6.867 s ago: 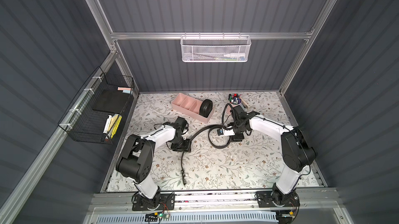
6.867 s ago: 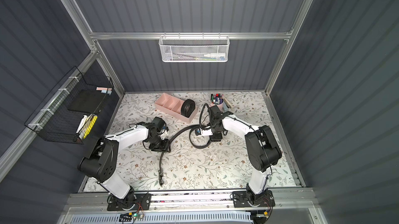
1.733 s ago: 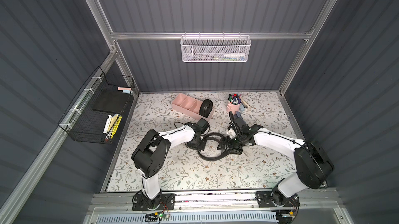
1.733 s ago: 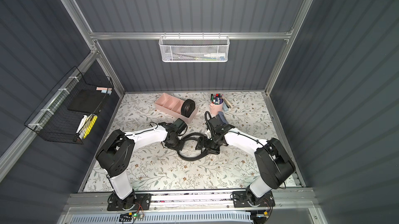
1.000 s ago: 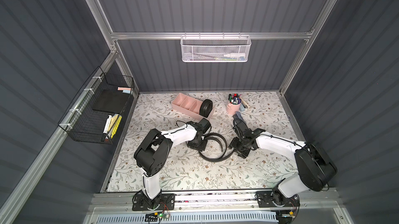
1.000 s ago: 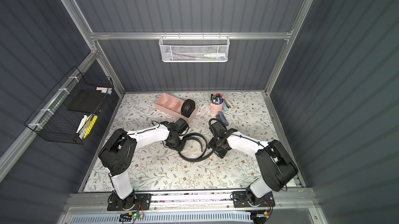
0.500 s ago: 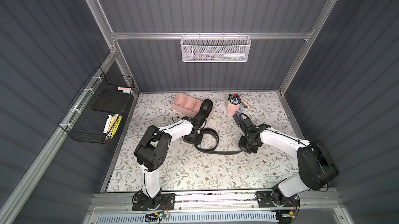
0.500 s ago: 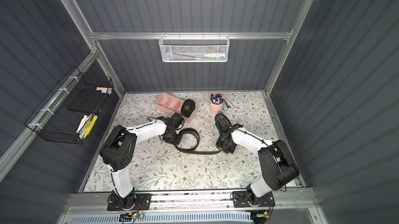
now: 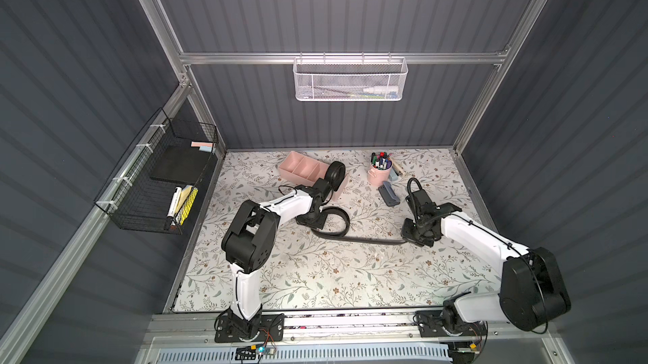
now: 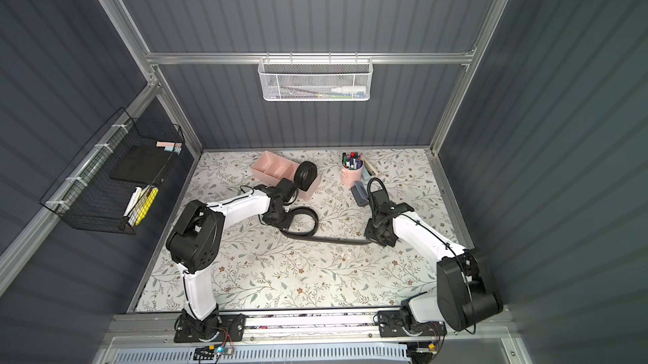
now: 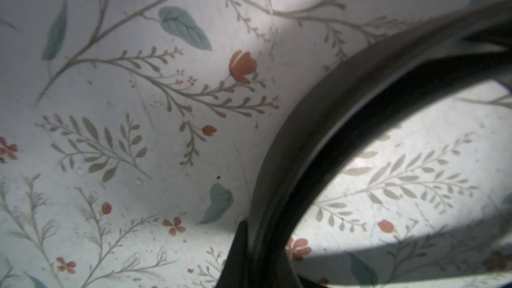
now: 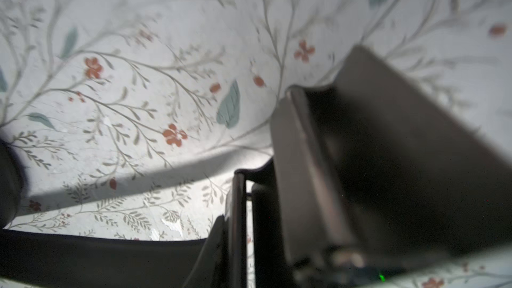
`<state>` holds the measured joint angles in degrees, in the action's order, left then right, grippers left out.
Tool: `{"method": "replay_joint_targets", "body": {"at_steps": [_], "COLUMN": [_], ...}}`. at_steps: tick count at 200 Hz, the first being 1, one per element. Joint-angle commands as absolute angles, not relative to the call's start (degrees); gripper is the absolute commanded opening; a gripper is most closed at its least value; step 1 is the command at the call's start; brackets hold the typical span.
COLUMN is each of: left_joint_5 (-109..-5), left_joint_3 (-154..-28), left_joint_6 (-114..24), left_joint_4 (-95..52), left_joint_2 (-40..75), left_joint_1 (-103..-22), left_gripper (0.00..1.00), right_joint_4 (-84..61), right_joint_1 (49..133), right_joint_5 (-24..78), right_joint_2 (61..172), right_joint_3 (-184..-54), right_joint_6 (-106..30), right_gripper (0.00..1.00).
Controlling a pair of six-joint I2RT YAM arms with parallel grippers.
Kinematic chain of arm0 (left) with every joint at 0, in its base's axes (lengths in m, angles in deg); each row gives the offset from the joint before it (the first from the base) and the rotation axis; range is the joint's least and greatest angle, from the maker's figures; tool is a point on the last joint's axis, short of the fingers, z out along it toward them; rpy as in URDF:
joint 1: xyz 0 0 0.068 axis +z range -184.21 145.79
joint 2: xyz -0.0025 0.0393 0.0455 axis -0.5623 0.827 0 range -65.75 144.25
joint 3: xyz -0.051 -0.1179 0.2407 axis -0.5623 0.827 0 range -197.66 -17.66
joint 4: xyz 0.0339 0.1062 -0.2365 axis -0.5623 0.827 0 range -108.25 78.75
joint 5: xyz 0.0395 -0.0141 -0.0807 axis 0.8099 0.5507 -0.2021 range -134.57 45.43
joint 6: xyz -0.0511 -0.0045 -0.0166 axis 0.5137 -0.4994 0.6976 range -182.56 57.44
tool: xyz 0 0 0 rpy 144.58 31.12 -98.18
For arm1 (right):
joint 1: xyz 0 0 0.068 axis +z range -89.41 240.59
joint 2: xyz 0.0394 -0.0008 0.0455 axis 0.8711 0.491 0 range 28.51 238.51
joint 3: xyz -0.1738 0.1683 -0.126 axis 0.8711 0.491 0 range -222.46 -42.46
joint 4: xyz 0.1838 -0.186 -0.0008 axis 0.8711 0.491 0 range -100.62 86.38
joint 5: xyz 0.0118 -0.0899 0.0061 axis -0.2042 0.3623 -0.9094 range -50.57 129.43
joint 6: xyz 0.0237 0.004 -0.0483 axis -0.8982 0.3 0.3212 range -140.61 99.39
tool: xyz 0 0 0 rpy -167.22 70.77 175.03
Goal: Place the belts into the storage roll
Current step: Roll the belt at the center of the board.
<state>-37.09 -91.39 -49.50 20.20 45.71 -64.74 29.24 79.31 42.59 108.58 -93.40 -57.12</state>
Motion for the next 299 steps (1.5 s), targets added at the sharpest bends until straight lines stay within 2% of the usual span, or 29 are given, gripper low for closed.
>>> {"method": "replay_joint_targets", "body": {"at_steps": [1,28,50,92,107,119,152,167,176,201,224,232,245,263,299], "left_joint_5": [-30.4,-31.4,-34.0,-35.4,-36.1,-36.5,-36.7,-37.0,-37.1,-37.2,-36.9,-36.9,-36.1,-33.1,-29.1], "left_joint_3": [-83.1,-78.1,-75.6,-75.9,-75.8,-75.8,-75.7,-75.8,-75.9,-75.8,-75.8,-75.8,-76.1,-76.7,-78.3], "left_joint_6": [-56.6,-56.2,-55.1,-55.4,-55.6,-55.6,-55.1,-54.7,-54.4,-54.0,-53.4,-53.4,-53.5,-52.5,-51.9], "left_joint_4": [26.3,26.6,26.2,26.8,26.8,26.6,25.7,25.5,25.4,25.2,25.0,25.5,25.6,26.3,27.7], "left_joint_2": [48.9,45.5,42.6,41.4,41.6,41.8,42.4,42.9,43.0,42.8,42.9,43.3,44.1,45.6,49.7], "left_joint_1": [-69.2,-74.3,-76.1,-77.2,-77.2,-77.2,-77.2,-77.1,-77.2,-77.2,-77.2,-77.1,-77.1,-77.1,-76.8], "left_gripper": [0.00,0.00,0.00,0.00,0.00,0.00,0.00,0.00,0.04,0.09,0.15,0.19,0.20,0.21,0.21], "right_joint_4": [21.5,5.2,5.9,12.7,13.5,14.8,24.0,25.7,25.8,24.0,25.1,26.3,28.2,29.0,31.1], "right_joint_1": [77.7,78.4,80.2,88.0,88.3,88.3,89.4,91.2,92.3,95.8,99.5,100.3,100.5,100.5,100.3], "right_joint_5": [50.3,36.0,28.5,26.2,24.9,24.5,26.7,27.5,27.3,26.7,28.9,30.9,32.6,34.1,37.5], "right_joint_2": [109.9,115.7,125.5,139.4,141.6,142.1,138.6,136.1,134.9,133.9,135.7,136.1,136.3,134.6,130.5], "right_joint_3": [-96.7,-100.0,-107.8,-119.9,-121.7,-122.3,-121.5,-119.1,-117.5,-113.5,-112.4,-111.9,-110.6,-108.5,-105.1], "right_joint_6": [-43.9,-35.5,-34.4,-31.9,-35.0,-37.6,-43.8,-46.1,-48.0,-53.4,-57.6,-58.9,-61.1,-60.9,-59.7], "right_gripper": [0.00,0.00,0.00,0.00,0.13,0.27,0.58,0.62,0.63,0.62,0.55,0.47,0.25,0.11,0.03]}}
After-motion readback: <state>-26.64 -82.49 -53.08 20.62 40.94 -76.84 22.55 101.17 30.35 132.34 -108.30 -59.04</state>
